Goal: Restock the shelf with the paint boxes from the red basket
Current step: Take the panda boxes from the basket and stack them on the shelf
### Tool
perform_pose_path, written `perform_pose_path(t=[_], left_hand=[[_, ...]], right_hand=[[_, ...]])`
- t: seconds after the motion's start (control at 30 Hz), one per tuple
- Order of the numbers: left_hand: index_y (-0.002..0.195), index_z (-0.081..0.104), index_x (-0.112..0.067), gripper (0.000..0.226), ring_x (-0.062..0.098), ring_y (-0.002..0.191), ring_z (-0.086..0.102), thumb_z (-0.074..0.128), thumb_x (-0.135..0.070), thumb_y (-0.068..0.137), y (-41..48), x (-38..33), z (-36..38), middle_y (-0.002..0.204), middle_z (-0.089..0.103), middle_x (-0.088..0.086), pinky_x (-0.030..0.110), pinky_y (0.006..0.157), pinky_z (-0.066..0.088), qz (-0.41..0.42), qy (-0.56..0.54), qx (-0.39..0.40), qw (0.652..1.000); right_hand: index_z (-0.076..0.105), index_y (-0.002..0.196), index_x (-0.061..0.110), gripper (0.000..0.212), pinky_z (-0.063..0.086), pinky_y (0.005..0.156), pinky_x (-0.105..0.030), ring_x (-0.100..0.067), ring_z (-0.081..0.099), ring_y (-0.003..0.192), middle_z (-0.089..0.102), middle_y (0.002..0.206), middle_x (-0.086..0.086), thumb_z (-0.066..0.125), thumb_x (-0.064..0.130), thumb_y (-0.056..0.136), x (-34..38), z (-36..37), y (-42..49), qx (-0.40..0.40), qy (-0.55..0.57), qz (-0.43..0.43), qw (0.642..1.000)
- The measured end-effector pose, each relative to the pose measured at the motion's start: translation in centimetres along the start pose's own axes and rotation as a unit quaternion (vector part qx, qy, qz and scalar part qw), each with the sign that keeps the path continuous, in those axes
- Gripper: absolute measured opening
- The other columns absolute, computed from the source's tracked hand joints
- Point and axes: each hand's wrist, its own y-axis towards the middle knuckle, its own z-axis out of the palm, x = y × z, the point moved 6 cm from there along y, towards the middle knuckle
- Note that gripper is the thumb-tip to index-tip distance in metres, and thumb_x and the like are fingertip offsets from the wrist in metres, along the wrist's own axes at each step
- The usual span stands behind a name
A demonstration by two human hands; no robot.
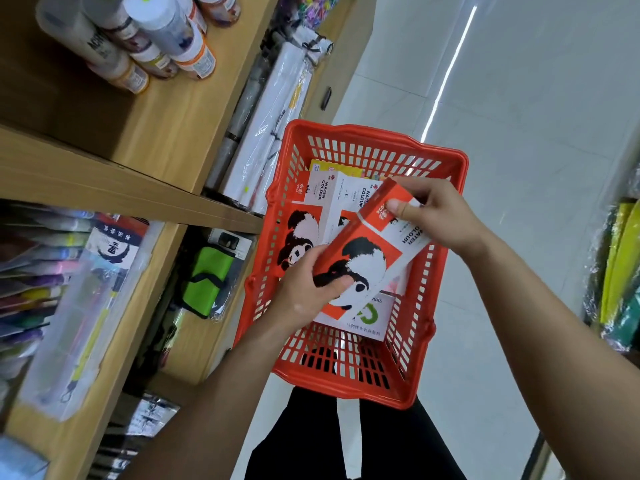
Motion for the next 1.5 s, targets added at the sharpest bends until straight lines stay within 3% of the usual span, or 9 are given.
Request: perform_pose_path(t=[0.2, 0.27, 0.37, 0.43, 0.5, 0.77, 1.0, 1.3, 1.5], left_hand=[[0.130, 0.057, -0.039, 0.030, -0.018, 0.095, 0.062, 0.063, -0.033, 0.100, -2.3, -0.1, -3.4, 0.101, 0.063, -0.031, 0.005, 0.072, 0.051, 0.007, -0.004, -0.138, 0.990], [0.111, 0.056, -0.062, 0.027, -0.017, 0.090, 0.064, 0.063, -0.038, 0.100, -3.7, 0.5, -5.1, 0.094, 0.066, -0.028, 0.015, 0.072, 0.053, 0.002, 0.004, -0.191, 0.982], [0.089, 0.054, -0.071, 0.026, 0.020, 0.083, 0.074, 0.057, -0.047, 0.100, -4.8, 1.9, -6.8, 0.088, 0.074, -0.001, 0.049, 0.072, 0.061, -0.038, -0.004, -0.234, 0.971], [0.092, 0.056, -0.063, 0.015, 0.026, 0.080, 0.074, 0.056, -0.050, 0.099, -4.9, 2.9, -7.7, 0.088, 0.074, -0.001, 0.056, 0.073, 0.061, -0.053, -0.019, -0.262, 0.964], [0.099, 0.056, -0.055, 0.003, 0.021, 0.081, 0.075, 0.055, -0.053, 0.098, -4.8, 3.5, -8.4, 0.091, 0.074, -0.006, 0.055, 0.072, 0.062, -0.065, -0.017, -0.278, 0.958], [0.109, 0.054, -0.053, 0.019, 0.004, 0.086, 0.072, 0.054, -0.062, 0.092, -3.8, 4.8, -9.2, 0.093, 0.071, -0.022, 0.027, 0.062, 0.058, -0.053, -0.033, -0.293, 0.954], [0.099, 0.054, -0.069, 0.013, -0.007, 0.081, 0.072, 0.054, -0.063, 0.088, -4.7, 5.2, -9.9, 0.090, 0.070, -0.039, 0.014, 0.050, 0.054, -0.058, -0.077, -0.283, 0.954], [0.095, 0.056, -0.074, 0.015, 0.002, 0.078, 0.077, 0.055, -0.068, 0.082, -5.7, 5.7, -10.0, 0.090, 0.077, -0.017, 0.021, 0.051, 0.058, -0.064, -0.102, -0.290, 0.949], [0.109, 0.058, -0.045, 0.019, -0.003, 0.079, 0.071, 0.056, -0.056, 0.093, -4.8, 3.8, -7.9, 0.091, 0.070, -0.023, 0.011, 0.054, 0.048, -0.055, -0.048, -0.262, 0.962]], right_hand=[[0.054, 0.145, 0.023, 0.059, 0.051, 0.090, -0.027, -0.010, 0.064, 0.107, 0.066, 0.117, 0.008, 0.070, 0.043, 0.092, -1.8, -0.3, -0.1, -0.257, -0.050, 0.046, 0.964], [0.052, 0.146, 0.018, 0.059, 0.050, 0.084, -0.029, -0.016, 0.065, 0.104, 0.064, 0.109, 0.012, 0.064, 0.045, 0.094, -4.4, 1.7, -0.3, -0.247, -0.022, 0.127, 0.960], [0.053, 0.137, 0.015, 0.048, 0.051, 0.066, -0.015, -0.015, 0.067, 0.088, 0.066, 0.110, 0.004, 0.064, 0.041, 0.098, -8.4, 6.8, 0.1, -0.135, 0.018, 0.214, 0.967], [0.056, 0.131, 0.016, 0.052, 0.058, 0.090, -0.033, -0.026, 0.068, 0.105, 0.066, 0.126, -0.012, 0.069, 0.046, 0.092, -9.8, 9.0, 0.7, -0.118, 0.048, 0.227, 0.965], [0.056, 0.133, 0.018, 0.075, 0.050, 0.104, -0.052, -0.035, 0.062, 0.119, 0.060, 0.134, -0.014, 0.070, 0.063, 0.075, -10.3, 9.7, 1.3, -0.148, 0.064, 0.245, 0.956], [0.057, 0.119, 0.025, 0.080, 0.058, 0.082, -0.032, -0.018, 0.067, 0.104, 0.058, 0.121, 0.001, 0.079, 0.068, 0.056, -9.9, 10.8, 2.3, -0.227, 0.110, 0.230, 0.940], [0.030, 0.141, 0.014, 0.123, 0.055, 0.097, -0.054, -0.029, 0.063, 0.121, 0.060, 0.135, -0.004, 0.087, 0.066, 0.046, -8.2, 13.5, 3.3, -0.256, 0.069, 0.213, 0.940], [0.040, 0.121, 0.022, 0.084, 0.059, 0.083, -0.039, -0.018, 0.069, 0.097, 0.065, 0.105, 0.012, 0.093, 0.046, 0.060, -8.0, 10.6, 1.7, -0.270, 0.069, 0.207, 0.938], [0.049, 0.117, 0.035, 0.077, 0.057, 0.062, -0.017, 0.004, 0.073, 0.084, 0.070, 0.110, 0.013, 0.088, 0.049, 0.052, -7.4, 3.4, -8.7, -0.333, 0.158, 0.179, 0.912]])
